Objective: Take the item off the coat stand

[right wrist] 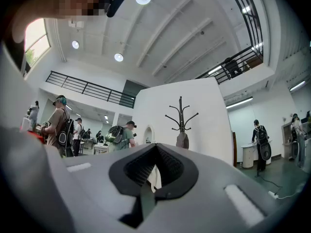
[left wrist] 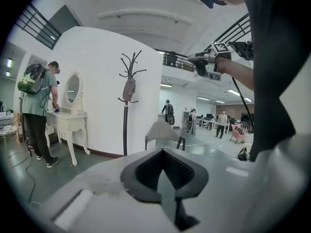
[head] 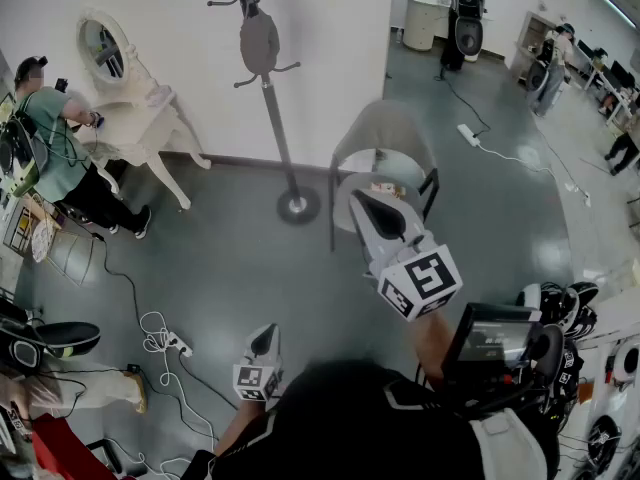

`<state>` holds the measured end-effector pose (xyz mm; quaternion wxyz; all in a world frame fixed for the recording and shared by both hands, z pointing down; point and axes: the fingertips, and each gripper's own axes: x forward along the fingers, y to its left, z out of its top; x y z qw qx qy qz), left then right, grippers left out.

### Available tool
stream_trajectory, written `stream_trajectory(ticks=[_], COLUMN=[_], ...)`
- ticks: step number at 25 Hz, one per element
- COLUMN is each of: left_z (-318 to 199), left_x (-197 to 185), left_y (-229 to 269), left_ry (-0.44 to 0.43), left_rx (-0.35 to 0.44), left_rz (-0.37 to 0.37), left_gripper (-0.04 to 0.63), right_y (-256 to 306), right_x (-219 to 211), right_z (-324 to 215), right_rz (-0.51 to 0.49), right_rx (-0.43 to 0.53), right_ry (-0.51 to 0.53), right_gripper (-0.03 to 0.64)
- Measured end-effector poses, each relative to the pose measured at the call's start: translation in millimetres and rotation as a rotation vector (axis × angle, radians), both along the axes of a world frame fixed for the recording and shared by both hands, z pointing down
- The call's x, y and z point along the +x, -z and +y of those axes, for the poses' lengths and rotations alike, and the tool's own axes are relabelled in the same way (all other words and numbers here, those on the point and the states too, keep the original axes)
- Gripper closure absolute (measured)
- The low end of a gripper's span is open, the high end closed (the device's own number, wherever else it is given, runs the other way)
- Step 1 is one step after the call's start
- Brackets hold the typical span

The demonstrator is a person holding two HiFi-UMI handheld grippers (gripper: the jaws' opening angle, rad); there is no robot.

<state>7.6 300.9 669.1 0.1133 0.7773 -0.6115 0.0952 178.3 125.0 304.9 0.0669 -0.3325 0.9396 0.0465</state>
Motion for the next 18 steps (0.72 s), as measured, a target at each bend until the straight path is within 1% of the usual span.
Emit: stream_trajectory(ticks=[3, 8, 14, 18], left_z=[-1.6, 1.4, 4.3, 6.7], left_x=[1.0, -1.3, -6.1, -9.3], left_y=[6.9, 7.0, 5.2, 6.3], left_ry=[0.014, 0.021, 0.03, 0.024], left_rx=[0.008, 0.011, 0.007, 0.013], left_rz=[0.022, 0.025, 0.032, 0.034], left_gripper=[0.551, 0.551, 0.551, 0.551], right_y=[2.5, 3.8, 4.8, 5.7], right_x=[0.9, 1.6, -7.6, -13.8], right_z=[-0.2, -0.4, 1.9, 1.6], right_rz=[-0.005, -0.012, -0.037, -0.042], right_rx=[0.0, -0.002, -0.017, -0.017], right_ry=[-0.002, -0.008, 0.013, 0.003], right_gripper=[0.609, 0.609, 0.607, 0.607])
